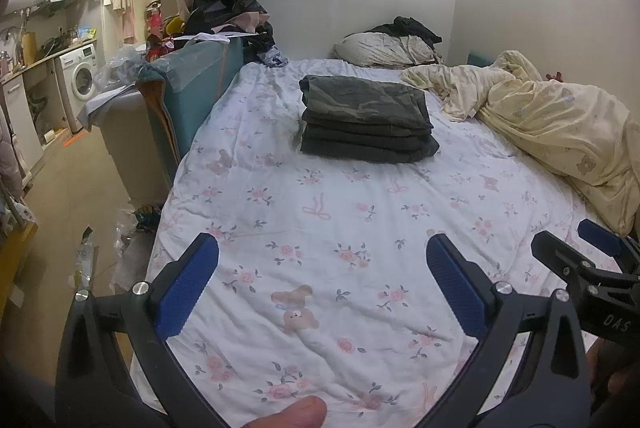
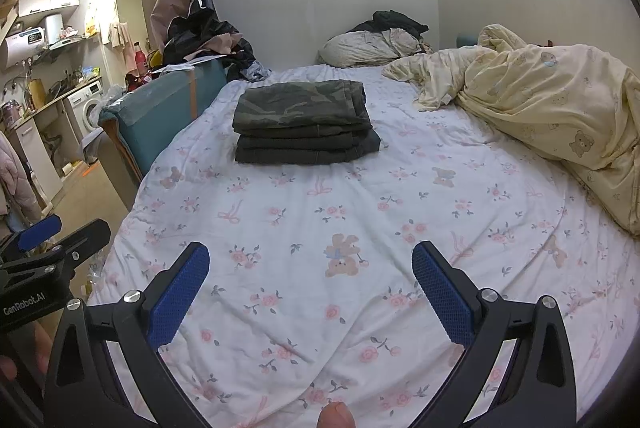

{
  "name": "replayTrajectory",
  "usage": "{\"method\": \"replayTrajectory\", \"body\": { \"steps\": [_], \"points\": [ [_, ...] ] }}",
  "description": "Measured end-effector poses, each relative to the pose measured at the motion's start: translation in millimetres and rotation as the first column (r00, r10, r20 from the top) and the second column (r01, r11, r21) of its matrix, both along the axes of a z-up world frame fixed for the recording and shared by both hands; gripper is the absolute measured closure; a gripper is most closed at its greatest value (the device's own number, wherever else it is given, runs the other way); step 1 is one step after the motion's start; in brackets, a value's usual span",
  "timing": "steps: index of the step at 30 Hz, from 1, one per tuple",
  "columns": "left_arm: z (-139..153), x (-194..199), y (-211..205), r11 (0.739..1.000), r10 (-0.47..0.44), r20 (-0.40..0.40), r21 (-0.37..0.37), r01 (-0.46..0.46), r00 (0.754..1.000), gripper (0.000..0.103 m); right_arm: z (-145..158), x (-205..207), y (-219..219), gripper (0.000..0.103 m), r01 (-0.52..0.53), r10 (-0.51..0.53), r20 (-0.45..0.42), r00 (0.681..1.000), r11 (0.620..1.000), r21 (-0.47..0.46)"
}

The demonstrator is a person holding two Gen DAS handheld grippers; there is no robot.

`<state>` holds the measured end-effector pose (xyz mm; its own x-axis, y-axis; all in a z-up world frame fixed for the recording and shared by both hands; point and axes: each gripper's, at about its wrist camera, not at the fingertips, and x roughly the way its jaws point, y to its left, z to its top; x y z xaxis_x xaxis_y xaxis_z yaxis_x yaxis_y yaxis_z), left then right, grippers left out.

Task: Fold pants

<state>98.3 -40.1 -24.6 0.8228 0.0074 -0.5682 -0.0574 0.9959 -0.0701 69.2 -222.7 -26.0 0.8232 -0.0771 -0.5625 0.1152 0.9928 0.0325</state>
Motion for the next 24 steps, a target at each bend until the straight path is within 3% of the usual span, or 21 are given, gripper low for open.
{"method": "replayTrajectory", "body": {
  "steps": [24],
  "points": [
    [-2.6, -3.1, 5.3, 1.0, -0.008, 0.001, 0.008, 0.008, 1.0, 0.001, 0.5, -1.0, 1.2, 0.0, 0.0, 0.0, 0.002, 1.0, 1.0, -0.009]
  ]
}}
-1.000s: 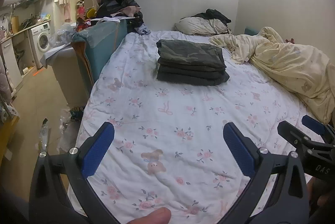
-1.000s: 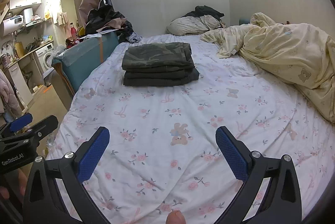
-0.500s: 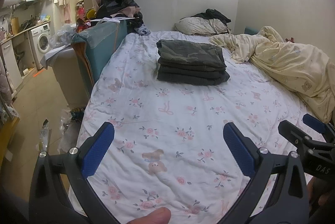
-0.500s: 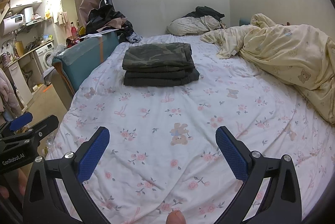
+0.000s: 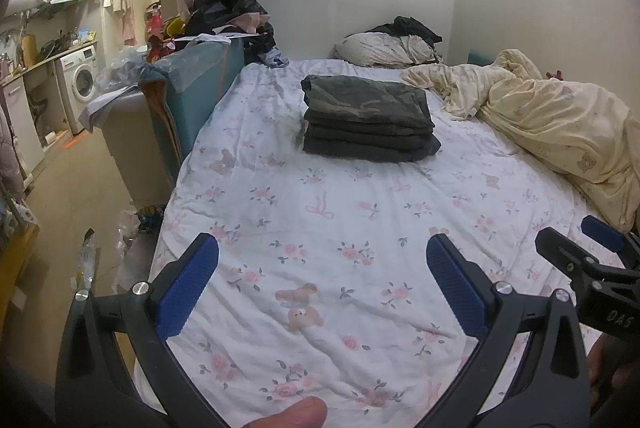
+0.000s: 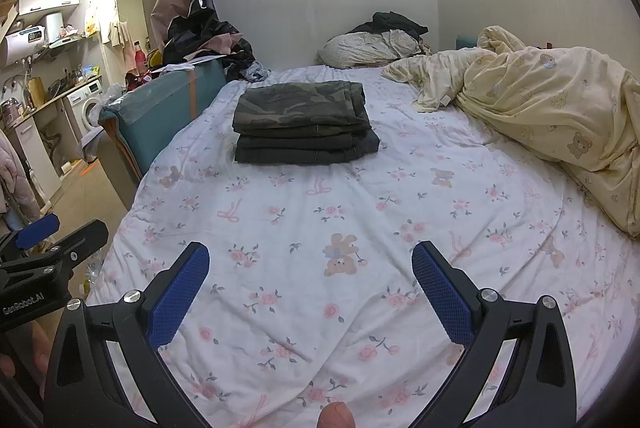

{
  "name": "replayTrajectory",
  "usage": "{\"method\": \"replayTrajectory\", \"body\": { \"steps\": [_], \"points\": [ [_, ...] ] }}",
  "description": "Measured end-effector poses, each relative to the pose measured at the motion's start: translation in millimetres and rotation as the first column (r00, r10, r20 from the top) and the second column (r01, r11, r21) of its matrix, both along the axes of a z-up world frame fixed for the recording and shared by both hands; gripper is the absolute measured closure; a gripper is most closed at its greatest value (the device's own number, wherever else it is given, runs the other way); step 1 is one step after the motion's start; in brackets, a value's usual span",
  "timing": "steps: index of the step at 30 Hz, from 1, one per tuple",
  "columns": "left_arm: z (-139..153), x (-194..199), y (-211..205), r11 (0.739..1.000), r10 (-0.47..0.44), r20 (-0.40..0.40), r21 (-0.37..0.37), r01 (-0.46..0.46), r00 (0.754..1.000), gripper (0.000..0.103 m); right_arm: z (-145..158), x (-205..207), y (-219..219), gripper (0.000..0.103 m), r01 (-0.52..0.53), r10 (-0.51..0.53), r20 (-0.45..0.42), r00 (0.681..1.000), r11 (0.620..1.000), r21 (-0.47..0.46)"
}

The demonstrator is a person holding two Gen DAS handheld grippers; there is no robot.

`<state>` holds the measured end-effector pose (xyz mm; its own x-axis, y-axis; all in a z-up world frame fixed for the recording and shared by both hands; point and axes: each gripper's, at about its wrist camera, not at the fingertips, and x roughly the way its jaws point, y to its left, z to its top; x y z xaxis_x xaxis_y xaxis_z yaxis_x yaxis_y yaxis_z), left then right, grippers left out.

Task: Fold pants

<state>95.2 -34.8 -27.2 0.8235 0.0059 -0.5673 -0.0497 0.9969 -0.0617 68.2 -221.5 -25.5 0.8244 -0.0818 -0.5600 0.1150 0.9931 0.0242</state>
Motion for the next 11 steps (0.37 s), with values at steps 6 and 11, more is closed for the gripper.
{"method": "replayTrajectory", "body": {
  "steps": [6, 11],
  "points": [
    [0.1, -0.4, 1.3, 1.0, -0.007, 0.001, -0.002, 0.007, 1.0, 0.001, 0.1, -0.4, 0.4, 0.0, 0.0, 0.0, -0.001, 1.0, 1.0, 0.002],
    [-1.1, -1.3, 5.2, 1.0, -0.006, -0.009, -0.014, 0.005, 1.0, 0.0, 1.7, -2.5, 0.3, 0.0, -0.01, 0.009, 0.006, 1.0, 1.0, 0.005]
  ]
}}
